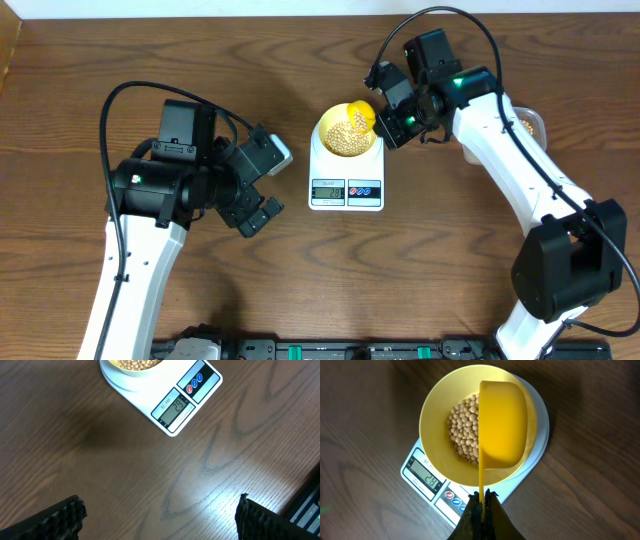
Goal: Scoop item into bowl and weigh 50g on scale
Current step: 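Tip the scoop to pour soybeans into the yellow bowl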
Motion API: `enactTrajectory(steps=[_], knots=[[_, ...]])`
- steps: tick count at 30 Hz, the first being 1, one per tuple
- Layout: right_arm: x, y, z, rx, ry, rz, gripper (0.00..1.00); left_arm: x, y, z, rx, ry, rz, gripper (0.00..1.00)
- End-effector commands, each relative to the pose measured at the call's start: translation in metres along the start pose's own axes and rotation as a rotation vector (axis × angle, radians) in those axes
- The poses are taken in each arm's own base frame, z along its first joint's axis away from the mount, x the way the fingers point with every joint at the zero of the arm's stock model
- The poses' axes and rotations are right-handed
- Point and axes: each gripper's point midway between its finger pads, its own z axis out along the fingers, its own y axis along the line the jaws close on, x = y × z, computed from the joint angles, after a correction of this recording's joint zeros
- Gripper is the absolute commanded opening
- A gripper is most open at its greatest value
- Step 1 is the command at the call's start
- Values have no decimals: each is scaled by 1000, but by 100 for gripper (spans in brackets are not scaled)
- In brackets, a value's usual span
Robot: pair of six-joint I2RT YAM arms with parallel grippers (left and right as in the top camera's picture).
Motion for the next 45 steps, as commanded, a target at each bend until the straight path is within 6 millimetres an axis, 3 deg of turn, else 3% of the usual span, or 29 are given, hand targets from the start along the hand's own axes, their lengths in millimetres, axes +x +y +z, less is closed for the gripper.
enactTrajectory(steps=[1,6,8,12,16,19,20,22,23,26,29,33,36,39,43,45], knots=[[-21,15,-21,-20,-76,-3,1,1,-3,2,18,-2,11,98],[-22,13,-21,8,-77,10,1,1,-3,2,18,-2,11,98],[-23,29,-19,-56,-79,-1,1,1,-3,2,18,-2,11,98],[-23,2,-21,111,-68,-23,1,2,-3,2,17,-2,11,98],[-25,16,-18,53,-76,-46,1,1,-3,2,18,-2,11,98],[-24,-6,-22,192,-58,-70,1,1,-3,2,18,-2,11,98],[-26,-3,-22,175,-67,-69,1,1,-3,2,18,-2,11,98],[-27,23,-18,59,-76,-101,1,1,-3,2,17,-2,11,98],[-25,24,-17,73,-64,-129,1,1,-3,2,18,-2,11,98],[-24,-2,-20,249,-38,-155,1,1,-3,2,17,-2,11,98],[-23,17,-16,149,-41,-159,1,1,-3,2,17,-2,11,98],[-23,8,-18,194,-37,-169,1,1,-3,2,18,-2,11,98],[-25,21,-15,131,-48,-186,1,1,-3,2,17,-2,11,98],[-28,8,-19,211,-51,-207,1,1,-3,2,18,-2,11,98],[-26,29,-15,105,-56,-205,1,1,-3,2,18,-2,11,97],[-25,17,-18,172,-41,-213,1,1,-3,2,18,-2,11,98]])
